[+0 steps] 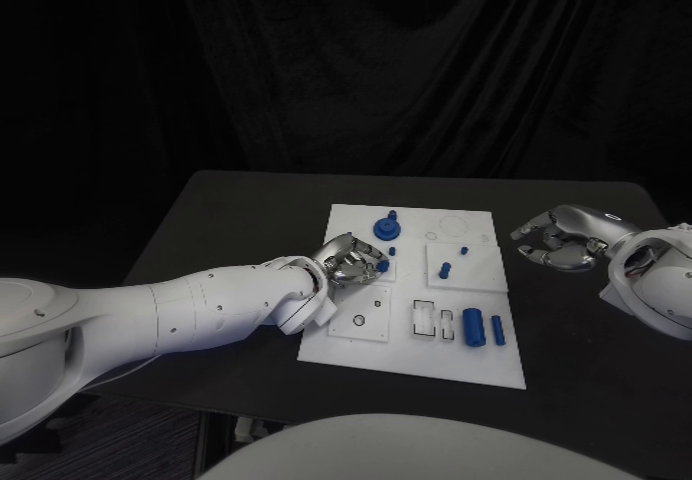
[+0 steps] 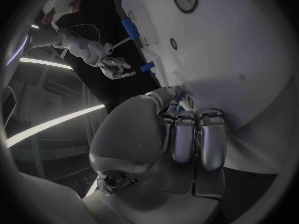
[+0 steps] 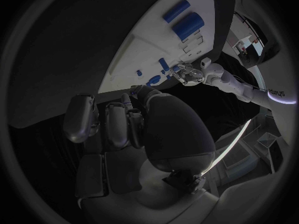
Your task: Assemble the parts on the task board
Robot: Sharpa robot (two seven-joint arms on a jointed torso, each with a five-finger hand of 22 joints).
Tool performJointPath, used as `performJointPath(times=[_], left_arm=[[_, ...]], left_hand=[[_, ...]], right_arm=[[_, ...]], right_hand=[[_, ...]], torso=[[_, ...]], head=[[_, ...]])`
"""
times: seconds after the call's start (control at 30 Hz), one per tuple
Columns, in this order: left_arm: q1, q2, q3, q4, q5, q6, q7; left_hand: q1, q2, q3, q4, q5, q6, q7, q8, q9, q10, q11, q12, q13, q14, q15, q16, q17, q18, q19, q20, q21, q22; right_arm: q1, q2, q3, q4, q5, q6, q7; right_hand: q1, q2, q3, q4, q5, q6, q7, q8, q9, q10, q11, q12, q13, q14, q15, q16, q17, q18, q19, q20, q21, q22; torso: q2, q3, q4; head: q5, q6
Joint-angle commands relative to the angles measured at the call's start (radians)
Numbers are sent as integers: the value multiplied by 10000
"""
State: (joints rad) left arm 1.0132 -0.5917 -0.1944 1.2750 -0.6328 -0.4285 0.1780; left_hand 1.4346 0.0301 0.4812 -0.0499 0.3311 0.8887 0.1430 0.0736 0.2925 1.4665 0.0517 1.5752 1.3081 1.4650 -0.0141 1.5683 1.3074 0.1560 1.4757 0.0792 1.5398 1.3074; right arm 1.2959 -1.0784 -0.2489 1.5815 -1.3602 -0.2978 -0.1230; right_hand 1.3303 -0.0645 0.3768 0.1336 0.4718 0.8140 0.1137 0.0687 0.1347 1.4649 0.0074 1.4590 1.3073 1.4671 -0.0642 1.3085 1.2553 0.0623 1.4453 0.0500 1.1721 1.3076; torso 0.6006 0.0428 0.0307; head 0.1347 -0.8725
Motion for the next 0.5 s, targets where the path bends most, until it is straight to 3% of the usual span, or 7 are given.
performJointPath(times=[0.03,0.23,0.5], left_arm=[[-205,-113,-179,-251,136,-98,-1432],[-205,-118,-179,-256,136,-35,-1515],[-205,-94,-179,-344,387,675,-1254]], left_hand=[[-156,21,54,-23,-47,142,6,551,114,1043,25,-44,2627,1058,47,25,2634,-1467,794,180,-43,2509],[-256,-15,54,-78,-154,157,-16,701,180,1043,4,-44,2627,1058,26,25,2634,-1460,782,164,-72,2499],[-415,107,-125,-169,-1146,80,-71,1280,466,1043,-39,-44,2627,1058,-3,25,2634,-1441,747,132,-151,2474]], right_arm=[[-25,1,7,13,-23,124,-102],[-28,1,7,9,-23,141,-107],[-30,9,7,-3,-23,148,-105]], right_hand=[[-45,68,42,-1,41,-75,-31,-51,-14,-92,-6,-63,1373,294,37,-49,-20,193,-49,-12,-44,1519],[-46,69,44,-2,41,-79,-31,-51,-15,-113,-7,-84,1350,292,36,-58,-30,193,-49,-13,-45,1519],[-50,72,47,-1,38,-86,-31,-50,-17,-149,-7,-123,1310,290,36,-64,-37,194,-51,-14,-54,1517]], torso=[[1,2,-1],[-1,-3,5],[-10,-6,-1]], head=[[6,-2],[17,-2],[26,-2]])
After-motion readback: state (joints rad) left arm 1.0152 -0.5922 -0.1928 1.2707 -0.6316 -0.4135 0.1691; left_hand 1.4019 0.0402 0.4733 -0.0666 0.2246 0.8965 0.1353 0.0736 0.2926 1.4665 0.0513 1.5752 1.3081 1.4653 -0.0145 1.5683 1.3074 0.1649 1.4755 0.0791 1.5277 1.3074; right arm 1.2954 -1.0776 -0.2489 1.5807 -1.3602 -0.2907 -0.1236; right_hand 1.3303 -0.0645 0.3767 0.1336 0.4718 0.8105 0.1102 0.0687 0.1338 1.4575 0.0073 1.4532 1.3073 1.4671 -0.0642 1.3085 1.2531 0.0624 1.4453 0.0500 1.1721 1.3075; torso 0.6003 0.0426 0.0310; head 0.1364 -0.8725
